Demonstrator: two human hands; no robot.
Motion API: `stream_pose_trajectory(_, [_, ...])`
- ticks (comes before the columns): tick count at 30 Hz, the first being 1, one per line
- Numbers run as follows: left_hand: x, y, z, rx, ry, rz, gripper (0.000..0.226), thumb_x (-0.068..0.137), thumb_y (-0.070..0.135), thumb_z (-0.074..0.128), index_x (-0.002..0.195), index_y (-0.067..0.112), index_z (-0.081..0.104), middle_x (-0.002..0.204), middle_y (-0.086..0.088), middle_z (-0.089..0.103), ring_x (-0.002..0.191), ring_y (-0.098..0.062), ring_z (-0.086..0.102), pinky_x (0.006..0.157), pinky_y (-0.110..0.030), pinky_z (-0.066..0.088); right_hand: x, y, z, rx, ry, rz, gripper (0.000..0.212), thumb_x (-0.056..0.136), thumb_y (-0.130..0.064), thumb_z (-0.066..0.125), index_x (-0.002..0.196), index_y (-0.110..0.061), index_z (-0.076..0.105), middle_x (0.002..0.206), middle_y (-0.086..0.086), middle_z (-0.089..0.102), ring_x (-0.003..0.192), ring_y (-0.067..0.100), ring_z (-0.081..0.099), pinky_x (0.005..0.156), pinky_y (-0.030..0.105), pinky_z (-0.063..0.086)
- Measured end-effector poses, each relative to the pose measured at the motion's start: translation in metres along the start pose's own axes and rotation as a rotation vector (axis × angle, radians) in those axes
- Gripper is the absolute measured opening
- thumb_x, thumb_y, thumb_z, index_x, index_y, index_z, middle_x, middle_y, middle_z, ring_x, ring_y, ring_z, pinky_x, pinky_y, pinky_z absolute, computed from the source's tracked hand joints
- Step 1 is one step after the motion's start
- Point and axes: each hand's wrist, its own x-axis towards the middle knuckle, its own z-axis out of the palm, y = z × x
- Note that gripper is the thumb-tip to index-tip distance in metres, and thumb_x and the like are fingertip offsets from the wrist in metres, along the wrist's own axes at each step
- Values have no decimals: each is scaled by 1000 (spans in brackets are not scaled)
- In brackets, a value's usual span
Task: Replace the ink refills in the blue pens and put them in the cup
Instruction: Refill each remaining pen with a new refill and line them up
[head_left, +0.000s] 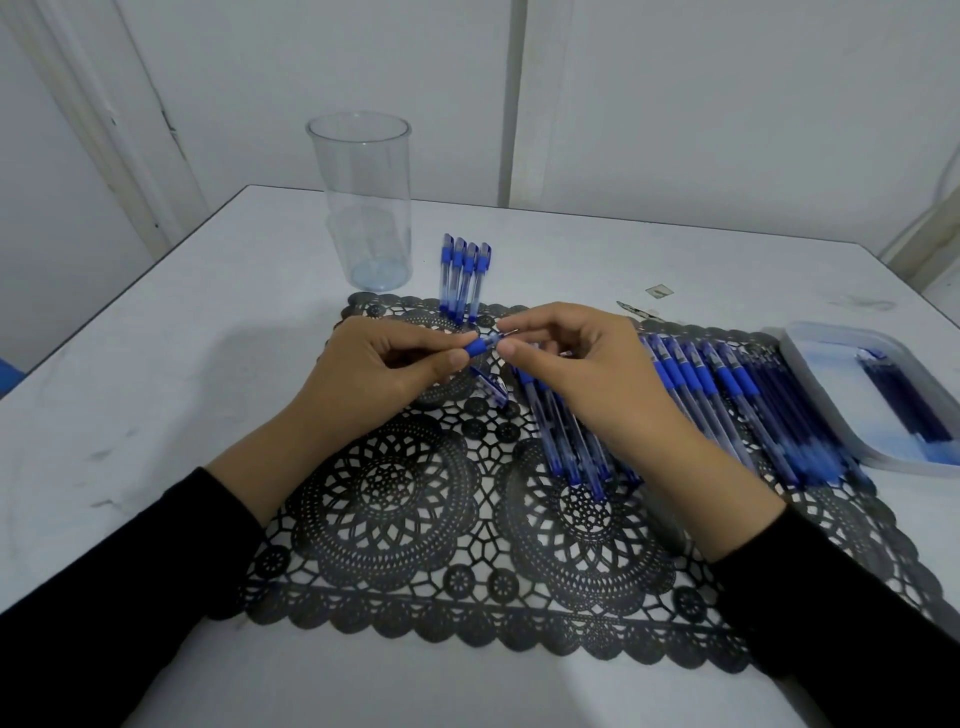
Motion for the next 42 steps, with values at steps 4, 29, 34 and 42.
stream_pose_trajectory(4, [-1,1,1,-32,12,1,22,76,32,73,97,35,74,85,17,76,77,-5,72,76,-14,54,0,-2,-1,72,19,29,10,84,-15,75,93,-20,75,77,-8,71,72,15,55,71,30,52])
stream_pose_trajectory(29, [8,3,13,-103,42,-46,24,79,23,74,103,26,75,90,14,76,87,-4,72,80,-13,53,-3,-17,-73,658,392,86,12,87,-12,68,99,-14,71,92,-2,72,61,4,46,53,19,34])
stream_pose_trajectory(34, [23,21,42,-91,-35,-17,22,81,24,75,102,31,75,92,14,76,87,-7,73,82,-17,56,-15,-15,-123,393,487,125,14,88,-17,69,102,-15,74,93,-2,72,65,7,43,54,20,33])
stream_pose_trajectory(42, [59,67,115,-154,-250,-17,22,84,20,75,103,29,74,95,13,75,88,2,71,81,-10,52,-22,14,-187,-271,498,303,10,84,-16,74,93,-11,78,98,-5,74,84,-2,66,65,7,48])
